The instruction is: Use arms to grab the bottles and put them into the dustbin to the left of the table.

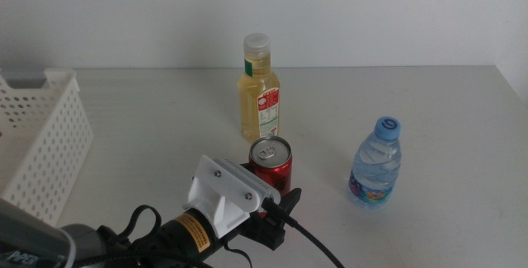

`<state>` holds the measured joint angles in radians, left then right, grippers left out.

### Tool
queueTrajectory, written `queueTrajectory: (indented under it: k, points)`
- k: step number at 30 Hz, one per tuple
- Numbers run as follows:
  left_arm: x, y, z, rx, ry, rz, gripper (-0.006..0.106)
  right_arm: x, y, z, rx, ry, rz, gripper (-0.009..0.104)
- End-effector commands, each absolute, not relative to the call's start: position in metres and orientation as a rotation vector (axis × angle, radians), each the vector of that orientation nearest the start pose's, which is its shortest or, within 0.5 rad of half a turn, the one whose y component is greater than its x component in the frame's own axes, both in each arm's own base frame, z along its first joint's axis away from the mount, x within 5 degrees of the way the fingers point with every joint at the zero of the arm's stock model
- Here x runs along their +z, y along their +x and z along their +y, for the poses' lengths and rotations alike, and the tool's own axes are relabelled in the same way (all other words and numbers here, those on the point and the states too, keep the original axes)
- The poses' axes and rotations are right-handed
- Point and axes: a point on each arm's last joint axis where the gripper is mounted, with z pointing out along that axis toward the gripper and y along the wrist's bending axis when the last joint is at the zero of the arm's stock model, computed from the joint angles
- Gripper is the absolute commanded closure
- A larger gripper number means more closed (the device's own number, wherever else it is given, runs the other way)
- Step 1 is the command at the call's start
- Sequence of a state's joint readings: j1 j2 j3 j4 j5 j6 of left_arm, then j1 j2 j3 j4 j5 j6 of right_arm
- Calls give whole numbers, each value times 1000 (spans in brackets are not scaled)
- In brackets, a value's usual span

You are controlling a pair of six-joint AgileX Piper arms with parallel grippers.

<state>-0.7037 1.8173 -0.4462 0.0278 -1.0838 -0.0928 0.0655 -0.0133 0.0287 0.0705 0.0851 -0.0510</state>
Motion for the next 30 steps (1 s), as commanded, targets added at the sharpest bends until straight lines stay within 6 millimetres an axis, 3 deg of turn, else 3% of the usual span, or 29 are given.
queueTrajectory:
  k: [1,7,13,16,22,26,30]
  points:
    - [154,225,-195,-632,518,1592,9,208,54,3,54,-41,1478,29]
    - [151,232,-201,-641,506,1594,31,208,54,3,54,-41,1478,29]
    - [160,231,-199,-638,503,1596,72,208,54,3,54,-41,1478,29]
    - [173,230,-195,-615,484,1631,86,208,54,3,54,-41,1478,29]
    - [220,231,-191,-526,524,1732,100,208,54,3,54,-41,1478,29]
    - [261,244,-189,-463,577,1854,102,208,54,3,54,-41,1478,29]
    - [296,261,-171,-401,542,1981,102,208,54,3,54,-41,1478,29]
